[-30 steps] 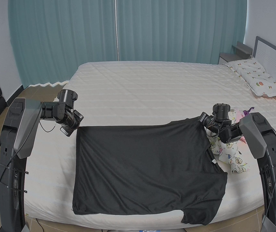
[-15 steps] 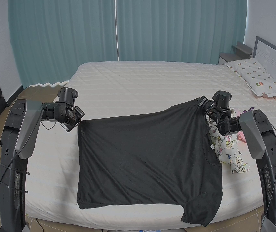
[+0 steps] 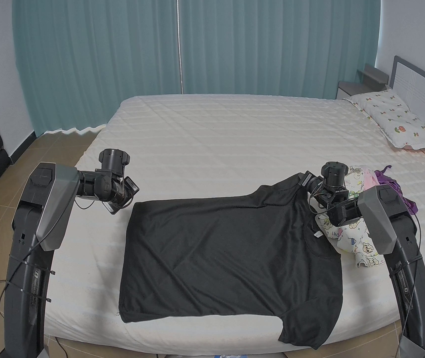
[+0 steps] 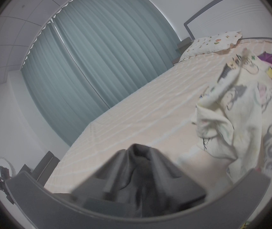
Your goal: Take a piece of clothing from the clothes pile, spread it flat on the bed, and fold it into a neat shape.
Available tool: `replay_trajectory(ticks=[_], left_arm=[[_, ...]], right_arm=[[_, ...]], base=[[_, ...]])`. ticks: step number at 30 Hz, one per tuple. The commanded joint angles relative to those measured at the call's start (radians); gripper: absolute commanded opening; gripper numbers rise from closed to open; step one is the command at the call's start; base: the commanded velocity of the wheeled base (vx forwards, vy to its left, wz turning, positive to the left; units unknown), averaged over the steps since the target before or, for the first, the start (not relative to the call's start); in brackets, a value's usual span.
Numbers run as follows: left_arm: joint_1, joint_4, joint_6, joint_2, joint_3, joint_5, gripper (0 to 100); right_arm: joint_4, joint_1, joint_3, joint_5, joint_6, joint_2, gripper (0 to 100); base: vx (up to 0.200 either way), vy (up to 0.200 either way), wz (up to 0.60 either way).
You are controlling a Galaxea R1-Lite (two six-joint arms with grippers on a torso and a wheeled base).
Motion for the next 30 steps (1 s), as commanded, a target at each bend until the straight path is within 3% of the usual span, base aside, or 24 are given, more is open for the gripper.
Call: replay_trajectory(ticks=[1, 9, 14, 18, 20, 22, 23, 27, 30], left_arm=[[-0.008, -0.003, 0.0, 0.019, 0.0, 0.001, 100], [0.002, 0.026, -0.026, -0.032, 0.012, 0.006, 100], [0.008, 0.105, -0.1, -0.173, 0.12, -0.052, 100], [0.008, 0.089, -0.1, -0.27, 0.278, -0.117, 100], [0.007, 0.03, -0.1, -0.356, 0.452, -0.175, 100], [0.007, 0.003, -0.1, -0.385, 0.518, -0.186, 100], [0.005, -0.071, -0.1, -0.446, 0.661, -0.212, 100], [0.004, -0.177, -0.098, -0.526, 0.839, -0.264, 100], [-0.001, -0.326, -0.097, -0.627, 1.097, -0.313, 100]], right_arm=[[-0.002, 0.002, -0.002, -0.002, 0.0, 0.032, 100], [-0.002, -0.021, 0.064, -0.032, 0.003, -0.08, 100], [-0.086, -0.017, 0.393, 0.027, 0.008, -0.285, 100], [-0.183, -0.009, 0.589, 0.055, 0.012, -0.385, 100], [-0.233, -0.001, 0.792, 0.067, 0.011, -0.478, 100], [-0.242, 0.002, 0.851, 0.067, 0.012, -0.509, 100], [-0.273, 0.002, 0.98, 0.069, 0.018, -0.567, 100], [-0.342, 0.005, 1.127, 0.069, 0.04, -0.612, 100], [-0.456, 0.022, 1.321, 0.069, 0.066, -0.653, 100]], base=[[0.0, 0.0, 0.0], [0.0, 0.0, 0.0], [0.0, 0.0, 0.0], [0.0, 0.0, 0.0], [0.0, 0.0, 0.0], [0.0, 0.0, 0.0], [0.0, 0.0, 0.0], [0.0, 0.0, 0.0], [0.0, 0.0, 0.0]])
